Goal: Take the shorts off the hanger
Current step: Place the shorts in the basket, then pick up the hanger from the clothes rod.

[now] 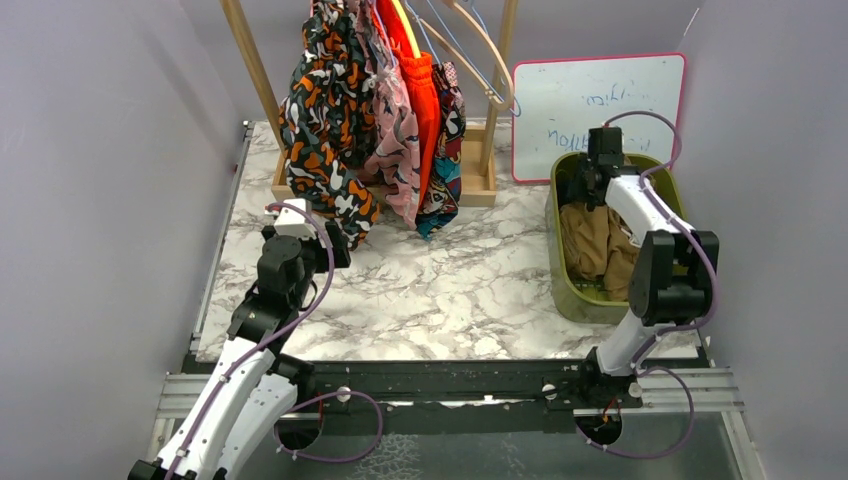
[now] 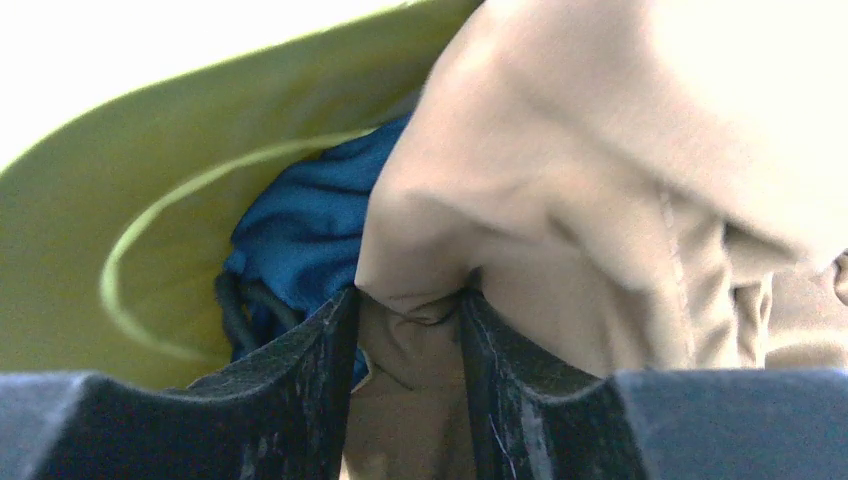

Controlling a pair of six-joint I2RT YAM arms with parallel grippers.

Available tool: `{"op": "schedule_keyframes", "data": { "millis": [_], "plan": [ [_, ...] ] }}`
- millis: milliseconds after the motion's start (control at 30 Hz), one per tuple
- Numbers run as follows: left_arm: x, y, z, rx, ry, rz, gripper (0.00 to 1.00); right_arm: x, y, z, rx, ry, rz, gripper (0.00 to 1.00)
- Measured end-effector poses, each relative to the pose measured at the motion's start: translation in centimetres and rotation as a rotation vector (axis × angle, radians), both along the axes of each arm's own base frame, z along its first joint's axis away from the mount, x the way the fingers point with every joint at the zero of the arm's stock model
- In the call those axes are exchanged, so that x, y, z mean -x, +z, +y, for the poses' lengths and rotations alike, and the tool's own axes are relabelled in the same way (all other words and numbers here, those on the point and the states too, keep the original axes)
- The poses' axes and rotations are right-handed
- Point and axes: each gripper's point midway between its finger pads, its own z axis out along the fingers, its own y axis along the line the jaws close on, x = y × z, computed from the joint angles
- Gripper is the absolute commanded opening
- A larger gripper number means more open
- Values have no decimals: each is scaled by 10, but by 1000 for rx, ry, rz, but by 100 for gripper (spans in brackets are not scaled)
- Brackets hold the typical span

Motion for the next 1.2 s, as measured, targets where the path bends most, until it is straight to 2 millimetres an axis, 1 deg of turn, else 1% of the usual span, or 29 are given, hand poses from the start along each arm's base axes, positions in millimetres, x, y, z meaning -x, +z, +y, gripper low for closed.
{"op": "schedule_keyframes", "data": {
  "millis": [100,133,233,333,400,467,500,567,633,733,800,833,967,1067,1133,1200],
  "plan": [
    [0,0,0,-2,0,-1,96,7,19,7,-26,38,-19,57],
    [0,0,0,-3,-1,-2,96,10,32,10,-37,53,-42,59],
    [1,2,0,-6,-4,-8,96,19,91,23,-80,111,-191,64],
    [1,3,1,-9,-5,-14,96,38,150,41,-144,186,-371,65],
    [2,5,1,-11,-5,-19,96,54,178,58,-206,253,-472,65],
    [2,6,2,-13,-3,-24,96,72,192,81,-295,349,-542,65],
    [2,6,3,-14,-1,-26,96,79,193,92,-339,391,-556,65],
    [3,8,4,-14,4,-32,96,93,187,114,-438,485,-549,65],
    [3,9,5,-14,10,-36,96,106,170,136,-542,569,-497,65],
    [4,9,6,-16,13,-35,96,131,135,164,-660,666,-381,65],
    [4,8,6,-16,12,-35,96,149,119,186,-709,735,-305,65],
    [3,8,6,-17,12,-34,96,159,114,198,-725,775,-270,65],
    [3,6,4,-25,4,-25,96,194,105,250,-753,953,-173,65],
    [3,5,4,-27,-3,-23,96,219,99,281,-741,1053,-123,65],
    [3,6,4,-26,-4,-27,96,225,97,289,-721,1074,-120,65],
    [4,7,4,-24,-3,-31,96,223,97,292,-677,1070,-142,65]
  ]
}}
